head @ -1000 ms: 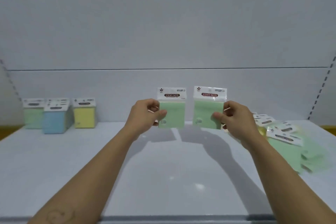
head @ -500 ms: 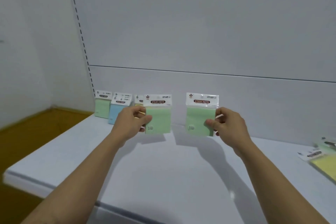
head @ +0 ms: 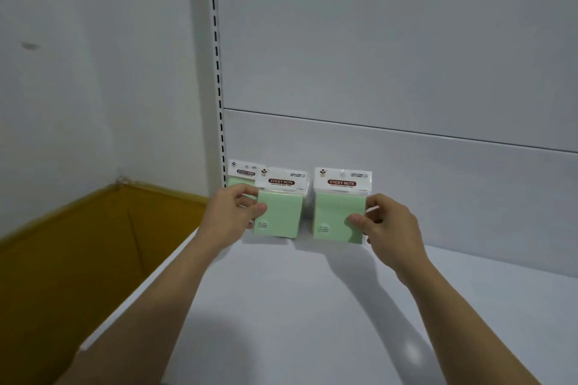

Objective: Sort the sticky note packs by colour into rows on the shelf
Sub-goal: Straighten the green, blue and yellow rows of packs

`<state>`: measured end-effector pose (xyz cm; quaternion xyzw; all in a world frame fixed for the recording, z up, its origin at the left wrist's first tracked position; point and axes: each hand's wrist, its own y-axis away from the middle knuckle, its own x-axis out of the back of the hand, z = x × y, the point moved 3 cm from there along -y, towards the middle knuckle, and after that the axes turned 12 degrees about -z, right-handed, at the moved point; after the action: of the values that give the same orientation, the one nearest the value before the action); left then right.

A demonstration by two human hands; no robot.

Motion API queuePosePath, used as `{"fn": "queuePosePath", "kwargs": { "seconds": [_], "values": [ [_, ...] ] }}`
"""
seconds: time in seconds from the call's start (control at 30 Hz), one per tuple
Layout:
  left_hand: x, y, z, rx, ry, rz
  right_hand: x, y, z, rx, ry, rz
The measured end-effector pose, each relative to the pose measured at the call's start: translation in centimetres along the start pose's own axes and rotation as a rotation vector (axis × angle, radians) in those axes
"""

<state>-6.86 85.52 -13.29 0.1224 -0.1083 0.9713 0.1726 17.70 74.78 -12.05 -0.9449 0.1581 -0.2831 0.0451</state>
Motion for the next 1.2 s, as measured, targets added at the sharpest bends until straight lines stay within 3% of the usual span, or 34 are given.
{"fn": "queuePosePath", "kwargs": {
  "seconds": [0.4, 0.83, 1.2],
  "values": [
    [7.5, -5.6, -6.2, 0.070, -0.056, 0.014, -8.5, -2.8, -3.4, -0.061, -0.020, 0.059],
    [5.8, -7.3, -8.1, 0.013, -0.148, 0.243, -12.3, -2.0, -1.4, -0.030, -0.066, 0.219],
    [6.4, -7.2, -9.1, 0.008, -0.171, 0.220, -12.9, -1.4, -0.6, -0.040, -0.095, 0.199]
  ]
}}
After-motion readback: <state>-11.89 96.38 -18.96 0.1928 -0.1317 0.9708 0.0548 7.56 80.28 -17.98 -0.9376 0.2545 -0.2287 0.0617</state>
